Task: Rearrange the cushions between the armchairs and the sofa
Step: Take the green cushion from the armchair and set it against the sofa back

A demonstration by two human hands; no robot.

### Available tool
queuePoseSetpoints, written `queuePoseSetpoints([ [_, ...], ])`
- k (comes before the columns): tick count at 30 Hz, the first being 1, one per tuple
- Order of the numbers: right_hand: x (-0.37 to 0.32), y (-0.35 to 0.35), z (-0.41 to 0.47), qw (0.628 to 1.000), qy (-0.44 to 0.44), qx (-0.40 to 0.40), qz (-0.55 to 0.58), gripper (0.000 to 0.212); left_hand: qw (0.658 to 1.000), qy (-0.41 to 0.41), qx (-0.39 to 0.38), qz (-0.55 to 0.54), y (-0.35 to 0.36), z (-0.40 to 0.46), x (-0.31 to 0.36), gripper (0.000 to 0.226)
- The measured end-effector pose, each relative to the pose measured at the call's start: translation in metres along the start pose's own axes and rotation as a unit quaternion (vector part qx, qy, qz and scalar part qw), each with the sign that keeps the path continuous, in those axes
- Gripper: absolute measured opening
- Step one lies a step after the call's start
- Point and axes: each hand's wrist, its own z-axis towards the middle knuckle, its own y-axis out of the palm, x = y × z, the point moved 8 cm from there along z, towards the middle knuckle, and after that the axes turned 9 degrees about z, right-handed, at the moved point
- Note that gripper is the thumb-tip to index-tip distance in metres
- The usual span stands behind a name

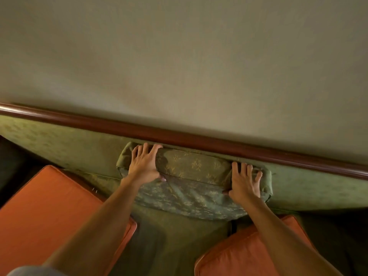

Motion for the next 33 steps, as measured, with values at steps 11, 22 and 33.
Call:
queuePoseSetpoints([
  [11, 0.019, -0.039, -0.019, 0.993, -0.073, 0.053, 0.076, 0.09, 0.996, 0.055, -0.025, 0.069, -0.044, -0.007, 0.012, 0.113],
  [22, 0.013, -0.003, 0.021, 0.99, -0.078, 0.016, 0.117, 0.13, 0.993, -0.026, -0.089, 0.068, 0.002, 0.012, -0.013, 0.133],
  [33, 0.012, -0.012, -0.013, 0.983, -0.086, 0.004, 0.165, 0.134, 0.993, -0.096, -0.043, 0.059, -0.019, -0.033, 0.01, 0.127],
])
